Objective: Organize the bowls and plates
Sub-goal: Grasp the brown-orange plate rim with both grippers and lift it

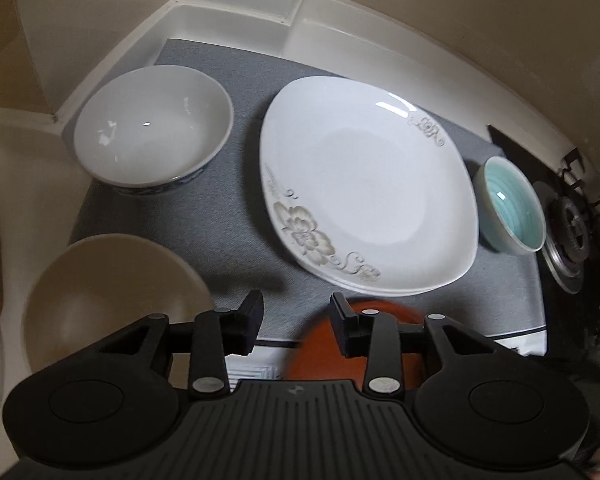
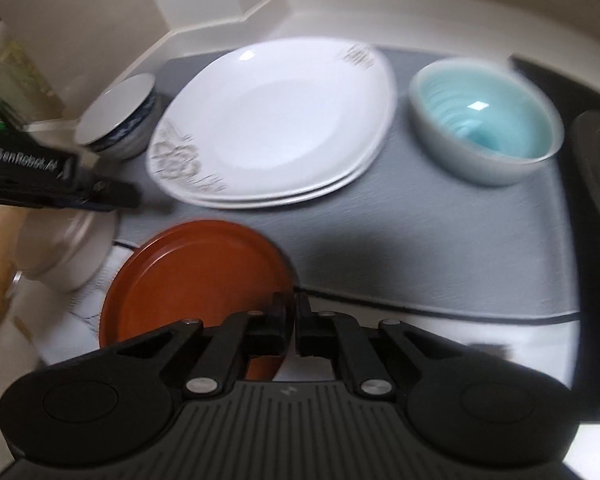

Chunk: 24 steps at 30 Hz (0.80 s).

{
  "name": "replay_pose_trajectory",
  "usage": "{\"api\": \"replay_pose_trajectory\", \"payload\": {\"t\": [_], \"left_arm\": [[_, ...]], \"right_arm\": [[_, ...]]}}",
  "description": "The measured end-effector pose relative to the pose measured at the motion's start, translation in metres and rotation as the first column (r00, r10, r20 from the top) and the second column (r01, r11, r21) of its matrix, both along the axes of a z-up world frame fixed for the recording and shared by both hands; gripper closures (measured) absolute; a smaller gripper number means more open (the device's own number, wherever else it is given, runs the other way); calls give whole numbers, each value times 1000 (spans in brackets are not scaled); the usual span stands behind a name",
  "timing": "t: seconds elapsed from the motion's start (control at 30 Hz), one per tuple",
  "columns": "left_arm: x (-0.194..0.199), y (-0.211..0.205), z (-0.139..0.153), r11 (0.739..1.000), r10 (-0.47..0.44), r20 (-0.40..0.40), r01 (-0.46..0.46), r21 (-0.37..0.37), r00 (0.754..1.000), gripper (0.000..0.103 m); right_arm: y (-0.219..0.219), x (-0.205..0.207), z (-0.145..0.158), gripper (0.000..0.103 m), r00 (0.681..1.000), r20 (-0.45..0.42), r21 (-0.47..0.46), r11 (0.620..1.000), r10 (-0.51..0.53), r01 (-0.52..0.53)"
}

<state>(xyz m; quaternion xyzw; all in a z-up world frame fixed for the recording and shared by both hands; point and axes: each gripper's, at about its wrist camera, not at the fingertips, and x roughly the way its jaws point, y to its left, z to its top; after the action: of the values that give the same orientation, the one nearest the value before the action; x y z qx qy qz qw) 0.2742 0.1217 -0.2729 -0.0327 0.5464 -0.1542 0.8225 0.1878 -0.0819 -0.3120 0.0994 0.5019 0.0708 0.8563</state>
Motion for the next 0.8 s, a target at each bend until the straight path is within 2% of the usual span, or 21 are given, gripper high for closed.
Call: {"api": "replay_pose_trajectory", "payload": {"t": [0.17,0.27,0.3,0.33,0.4,0.47,0.5,0.6,0.73,0.8], "left_arm": [[-15,-8,-5,996,-81,-29,82,30,996,58],[-23,-17,-11,991,-126,-53,128,38,991,56],[-24,-20,-13,990,-137,-66,139,38,988,54],[-26,-23,-15,988,-143,-76,147,40,987,54],[-28,-29,-17,985,-161,-92,165,47,983,51],[-30,-34,-16,983,-173,-96,178,45,980,46],[-32,-36,-15,982,-181,-95,185,40,979,41],[-37,-42,-19,977,-207,-111,211,28,972,34],[-36,-48,-40,973,-210,-159,222,61,965,34],[-42,-57,-41,963,-239,-129,252,91,962,24]], "right_arm": [[-28,-11,1,99,998,-31,-7,998,-59,58],[-37,-14,-5,92,994,-57,14,995,-97,98],[-39,-16,-6,88,993,-64,30,995,-97,99],[-40,-17,-6,76,993,-64,39,994,-96,98],[-39,-18,-2,58,994,-51,22,995,-95,96],[-39,-20,2,49,994,-44,11,995,-96,97],[-40,-22,3,49,994,-44,13,995,-99,100],[-42,-26,4,47,993,-54,17,995,-101,102],[-39,-30,-1,45,994,-71,16,996,-89,90],[-37,-31,-3,45,995,-70,29,997,-73,76]]}}
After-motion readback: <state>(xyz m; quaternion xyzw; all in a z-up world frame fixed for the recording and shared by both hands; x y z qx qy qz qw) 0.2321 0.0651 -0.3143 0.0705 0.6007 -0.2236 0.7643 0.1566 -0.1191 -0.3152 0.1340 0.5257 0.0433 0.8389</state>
